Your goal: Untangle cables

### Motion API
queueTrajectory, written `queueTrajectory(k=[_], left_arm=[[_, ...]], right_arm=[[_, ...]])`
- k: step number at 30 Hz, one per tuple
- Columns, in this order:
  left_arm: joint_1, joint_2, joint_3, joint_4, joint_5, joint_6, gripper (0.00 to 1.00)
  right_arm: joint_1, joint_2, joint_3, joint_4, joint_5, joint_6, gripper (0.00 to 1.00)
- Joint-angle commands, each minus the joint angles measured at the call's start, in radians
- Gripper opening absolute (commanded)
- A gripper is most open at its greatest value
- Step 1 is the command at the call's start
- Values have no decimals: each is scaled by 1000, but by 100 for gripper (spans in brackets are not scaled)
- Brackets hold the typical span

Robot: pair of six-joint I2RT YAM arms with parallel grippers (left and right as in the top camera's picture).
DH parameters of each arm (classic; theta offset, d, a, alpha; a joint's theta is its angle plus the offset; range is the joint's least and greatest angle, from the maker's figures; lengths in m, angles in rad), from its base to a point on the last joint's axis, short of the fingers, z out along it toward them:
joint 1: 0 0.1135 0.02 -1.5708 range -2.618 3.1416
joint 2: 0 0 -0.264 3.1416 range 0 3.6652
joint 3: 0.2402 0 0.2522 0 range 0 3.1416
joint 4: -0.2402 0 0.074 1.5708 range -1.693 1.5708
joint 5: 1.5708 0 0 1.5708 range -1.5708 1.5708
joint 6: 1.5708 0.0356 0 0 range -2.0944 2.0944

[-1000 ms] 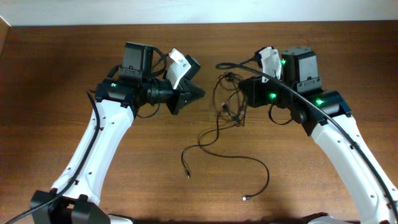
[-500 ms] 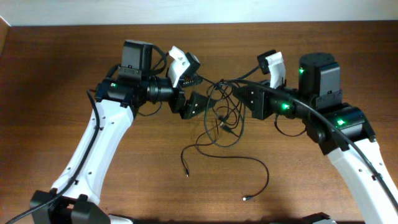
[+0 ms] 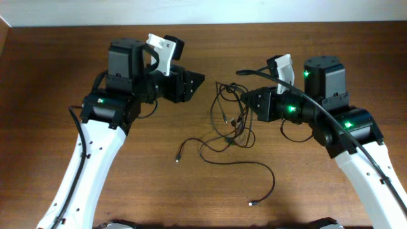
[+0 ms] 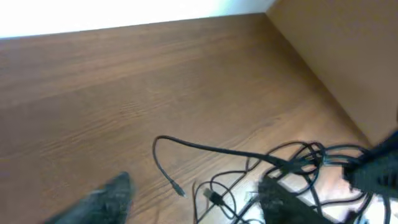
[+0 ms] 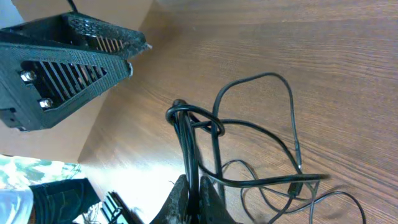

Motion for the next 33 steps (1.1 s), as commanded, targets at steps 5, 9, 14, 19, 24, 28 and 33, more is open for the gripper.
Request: queueTrajectory(k=[5, 9, 14, 19, 24, 28, 33], left_arm=[[-48, 106, -11, -2, 234, 314, 50], [-47, 117, -11, -2, 344, 449, 47], [-55, 130, -11, 13, 348, 449, 40], [-85, 159, -11, 55, 349, 449, 30], [-89, 183, -11, 75, 352, 445, 18], [-89, 184, -11, 153, 471, 433, 17], [-89, 184, -11, 177, 498, 433, 0]], right_arm=[[5, -2, 4, 3, -44, 9, 4], [5, -2, 4, 4, -55, 9, 4], [5, -2, 4, 5, -86, 9, 4], [5, -2, 4, 4, -124, 9, 4], [5, -2, 4, 4, -171, 7, 4], [5, -2, 4, 3, -199, 4, 4], [5, -1, 4, 3, -238, 0, 4]])
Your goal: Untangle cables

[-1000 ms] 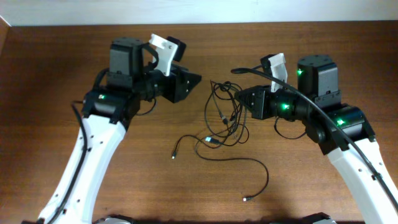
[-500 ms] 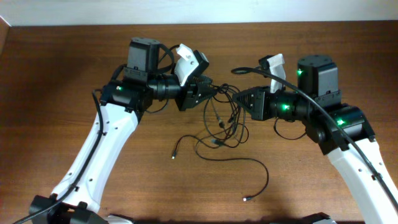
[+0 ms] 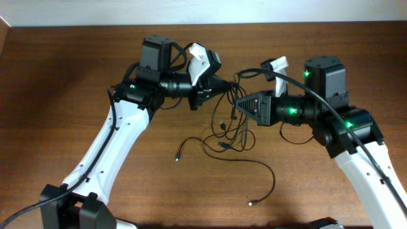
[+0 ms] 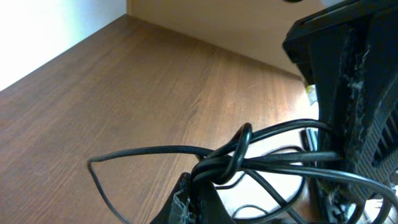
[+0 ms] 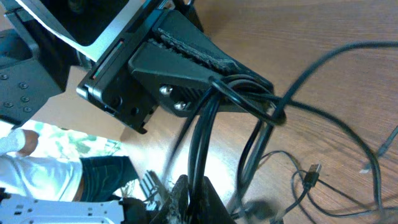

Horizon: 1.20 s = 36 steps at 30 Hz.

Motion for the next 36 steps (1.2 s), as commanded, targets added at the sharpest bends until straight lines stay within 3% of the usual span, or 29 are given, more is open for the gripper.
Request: queueTrajectory(k=[1, 5, 10, 13, 14, 16, 20, 22, 25, 28, 32, 36], left_arm=[[-1, 4, -2, -1, 54, 1, 0], [47, 4, -2, -40, 52, 1, 0], [164, 4, -2, -117, 246, 1, 0], [190, 4, -2, -154, 286, 2, 0], [193, 4, -2, -159, 282, 2, 0], [193, 4, -2, -166, 237, 1, 0], [185, 4, -2, -211, 122, 1, 0], [142, 12, -3, -238, -25, -17, 0], [12, 71, -32, -222, -376, -170, 0], [-57, 148, -69, -169, -557, -286, 0], [-105, 349, -84, -93, -571, -432, 0], [-107, 492, -84, -23, -519, -531, 0]], right_arm=[[5, -1, 4, -13, 27, -10, 4], [5, 0, 4, -133, 329, -8, 4], [5, 20, 4, -164, 444, -7, 4], [5, 43, 4, -157, 450, -5, 4], [5, 45, 4, -154, 450, -6, 11], [5, 40, 7, -140, 443, -6, 34], [5, 13, 30, -105, 386, -5, 49], [5, 11, 30, -87, 327, -5, 51], [5, 16, 27, -98, 325, -5, 51], [5, 35, 27, -123, 338, 20, 51], [5, 90, 26, -195, 385, 72, 52], [5, 113, 25, -217, 577, 209, 73]])
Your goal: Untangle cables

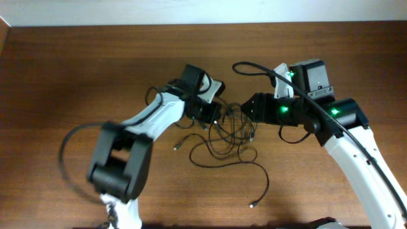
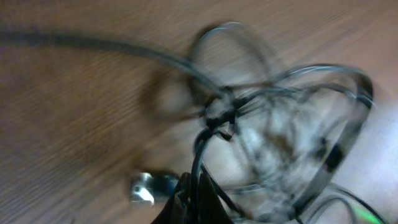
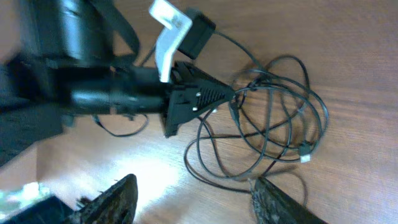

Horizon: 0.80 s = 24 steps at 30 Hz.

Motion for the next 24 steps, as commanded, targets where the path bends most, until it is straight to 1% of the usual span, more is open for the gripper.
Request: queueTrajectory(k=[1, 2, 6, 7, 8, 9, 12, 13, 14, 15, 16, 18, 20, 21, 23, 24], left_arm=[[-3, 72, -13, 53, 61, -103, 0], [-3, 76, -13, 82, 107, -104, 0], [7, 75, -13, 128, 119, -130, 0], [11, 75, -13, 127, 119, -130, 0], [19, 75, -12, 124, 119, -130, 0], [30, 71, -8, 116, 122, -129, 0], [106, 2, 0, 95, 122, -129, 0], [130, -27, 0, 93, 122, -129, 0], [174, -86, 0, 90, 124, -129, 0], [212, -152, 0, 80, 166, -114, 0], [227, -188, 0, 71, 218, -82, 0], [244, -261, 0, 47, 303, -6, 0], [251, -356, 0, 19, 309, 21, 0], [251, -394, 0, 18, 309, 37, 0], [251, -503, 0, 19, 309, 103, 0], [251, -564, 0, 19, 307, 135, 0]], right_arm=[[-2, 21, 12, -10, 176, 135, 82], [-2, 35, 9, -9, 179, 171, 99], [0, 122, 8, 1, 116, 185, 99], [0, 141, 8, 8, 85, 186, 94], [0, 159, 8, 16, 52, 185, 86], [-1, 174, 8, 18, 40, 185, 80], [-1, 183, 8, 37, 51, 178, 75], [-1, 183, 8, 50, 51, 177, 75], [-1, 183, 8, 64, 42, 178, 73], [0, 183, 8, 76, 19, 177, 68], [0, 183, 8, 88, 0, 176, 64], [0, 183, 8, 102, -4, 174, 62], [0, 183, 9, 114, -9, 171, 59], [0, 183, 9, 121, -31, 139, 58], [0, 183, 9, 171, -188, 0, 58], [0, 183, 9, 195, -248, -39, 56]])
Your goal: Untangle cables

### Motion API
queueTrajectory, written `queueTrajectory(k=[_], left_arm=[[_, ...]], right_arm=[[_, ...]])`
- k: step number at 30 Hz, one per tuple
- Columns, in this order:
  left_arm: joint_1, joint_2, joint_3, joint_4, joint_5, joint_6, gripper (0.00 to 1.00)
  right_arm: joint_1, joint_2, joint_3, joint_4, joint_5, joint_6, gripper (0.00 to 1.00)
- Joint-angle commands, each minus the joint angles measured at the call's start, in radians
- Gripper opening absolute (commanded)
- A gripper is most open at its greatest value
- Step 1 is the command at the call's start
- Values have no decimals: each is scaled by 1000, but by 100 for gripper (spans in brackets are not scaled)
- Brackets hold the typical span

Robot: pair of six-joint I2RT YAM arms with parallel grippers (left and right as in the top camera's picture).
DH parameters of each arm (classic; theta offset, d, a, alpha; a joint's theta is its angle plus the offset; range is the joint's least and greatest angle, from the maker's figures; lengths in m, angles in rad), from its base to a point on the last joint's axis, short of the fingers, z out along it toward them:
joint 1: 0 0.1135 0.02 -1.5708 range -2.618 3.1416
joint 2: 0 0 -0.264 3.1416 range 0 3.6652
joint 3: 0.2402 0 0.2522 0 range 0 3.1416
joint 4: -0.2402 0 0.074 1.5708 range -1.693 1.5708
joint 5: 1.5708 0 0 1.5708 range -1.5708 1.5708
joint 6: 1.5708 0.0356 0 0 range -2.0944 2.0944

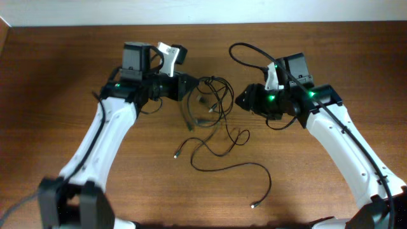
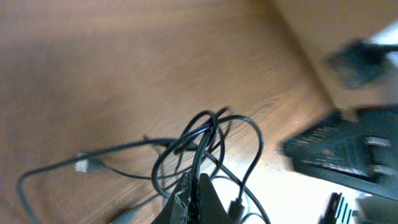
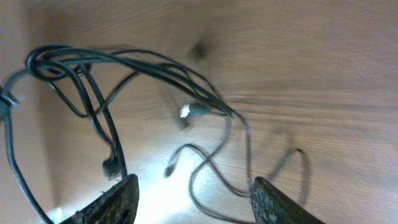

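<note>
A knot of thin black cables (image 1: 210,98) hangs from my left gripper (image 1: 189,86), which is shut on a few strands. In the left wrist view the closed fingers (image 2: 198,190) pinch the strands, and loops (image 2: 205,134) fan out beyond them. Slack loops (image 1: 224,137) lie on the table, and one long tail ends in a plug (image 1: 254,204) near the front. Another plug (image 1: 177,154) lies to the left. My right gripper (image 1: 241,102) stands wide open just right of the knot, holding nothing. The right wrist view shows the cables (image 3: 118,62) and a silver plug (image 3: 189,112) ahead of its spread fingers (image 3: 115,202).
The brown wooden table (image 1: 63,159) ends at a pale wall along the back edge. The right arm's own thick black lead (image 1: 245,54) arches above its wrist. Both arms face each other across the table's middle.
My left gripper, still shut on the cables, has moved from the table's middle up and to the back left, drawing the knot with it. The right gripper stays open.
At first my right gripper was shut on the tangle and the left was open, apart from it. Then both were shut on the tangle, close together. Later the right had let go, and the left held the cables low mid-table, now further back left.
</note>
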Motion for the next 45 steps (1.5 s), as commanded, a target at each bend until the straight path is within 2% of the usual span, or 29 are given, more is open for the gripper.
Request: queueTrajectory(k=[1, 2, 7, 9, 10, 12, 16, 19, 20, 23, 25, 26, 27, 28, 30, 33, 35, 38, 42, 45], left_arm=[[1, -203, 8, 1, 22, 123, 0], [1, -291, 8, -1, -19, 122, 0], [1, -494, 8, -1, -18, 109, 0], [1, -541, 8, -2, -18, 83, 0], [1, -565, 8, -4, -18, 80, 0], [1, -592, 8, -4, -27, 80, 0], [1, -618, 8, -35, -188, 63, 0], [1, -619, 8, -46, -229, 49, 0], [1, -617, 8, -45, -228, 48, 0], [1, -618, 8, -46, -229, 42, 0], [1, -618, 8, -46, -245, 41, 0], [1, -617, 8, -45, -266, 34, 0], [1, -617, 8, -45, -276, 34, 0], [1, -616, 8, -45, -278, 32, 0], [1, -616, 8, -41, -293, -16, 0], [1, -616, 8, -40, -361, -120, 0], [1, -616, 8, -40, -405, -198, 0], [1, -616, 8, -39, -407, -249, 0], [1, -616, 8, -43, -407, -300, 0], [1, -617, 8, -53, -403, -321, 0]], right_arm=[[0, -1, 9, 53, -190, -153, 56], [0, -1, 9, 72, -163, -153, 56], [7, 1, 9, 180, -154, -142, 56], [14, 1, 9, 254, -154, -142, 38], [14, 1, 9, 294, -154, -142, 24], [14, 1, 9, 321, -119, -142, 4], [11, -5, 9, 196, 90, -153, 4], [11, -32, 9, 80, 107, -229, 17], [11, -51, 9, 42, 137, -243, 5], [10, -127, 9, -63, 391, -229, 4], [11, -173, 9, -86, 423, -224, 4], [11, -209, 9, -88, 339, -225, 11], [12, -231, 9, -79, 213, -238, 27], [12, -240, 9, -71, 102, -255, 36], [12, -240, 9, -66, -92, -254, 39], [14, -232, 9, -72, -265, -250, 47], [27, -232, 9, -60, -285, -246, 52], [76, -227, 9, 33, -268, -247, 56], [165, -177, 9, 173, -69, -231, 53], [175, -128, 9, 233, 15, -205, 57]])
